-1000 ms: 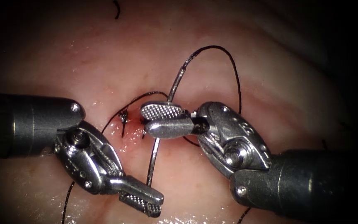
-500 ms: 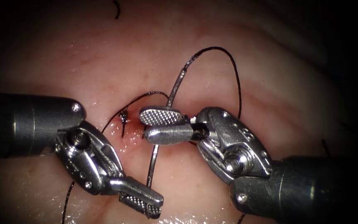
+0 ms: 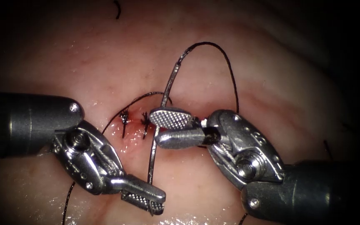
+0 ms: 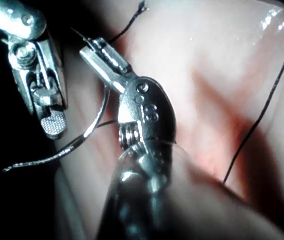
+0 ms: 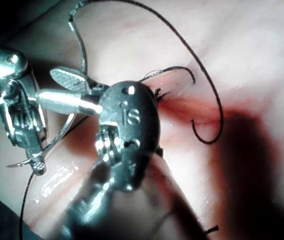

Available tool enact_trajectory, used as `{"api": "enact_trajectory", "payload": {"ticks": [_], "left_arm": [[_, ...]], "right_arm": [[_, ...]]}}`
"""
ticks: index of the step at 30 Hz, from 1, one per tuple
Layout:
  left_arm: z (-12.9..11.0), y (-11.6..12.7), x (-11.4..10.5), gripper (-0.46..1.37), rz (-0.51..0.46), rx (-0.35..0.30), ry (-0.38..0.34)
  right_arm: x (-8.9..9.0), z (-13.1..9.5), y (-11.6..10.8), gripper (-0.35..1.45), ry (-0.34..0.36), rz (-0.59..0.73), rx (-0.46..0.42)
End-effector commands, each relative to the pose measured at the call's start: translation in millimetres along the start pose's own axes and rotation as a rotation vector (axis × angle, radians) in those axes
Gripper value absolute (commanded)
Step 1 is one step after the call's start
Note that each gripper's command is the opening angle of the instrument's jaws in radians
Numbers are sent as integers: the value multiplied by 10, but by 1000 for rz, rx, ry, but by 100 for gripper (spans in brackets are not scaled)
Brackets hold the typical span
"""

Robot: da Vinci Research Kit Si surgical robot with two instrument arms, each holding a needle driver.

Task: Wound Closure
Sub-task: Pass the needle from the left tool to the right tool

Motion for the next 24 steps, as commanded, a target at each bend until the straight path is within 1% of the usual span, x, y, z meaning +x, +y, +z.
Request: {"api": "enact_trajectory", "payload": {"ticks": [1,6,9,12,14,18,24], "left_arm": [[0,0,0,-35,9,-6,-2],[0,0,1,-35,46,-4,-17],[0,1,1,-35,53,-5,-18],[0,1,1,-35,65,-5,-18],[0,1,1,-35,70,-9,-18],[1,2,2,-35,88,-35,-25],[4,3,4,-35,119,-65,-36]], "right_arm": [[1,-2,0,49,-7,-7,-8],[8,-11,1,49,-32,-9,-53],[13,-16,4,57,-30,-15,-80],[16,-21,6,60,-28,-20,-95],[17,-24,7,59,-34,-22,-103],[17,-25,11,61,-60,-29,-128],[16,-23,15,61,-88,-32,-138]]}}
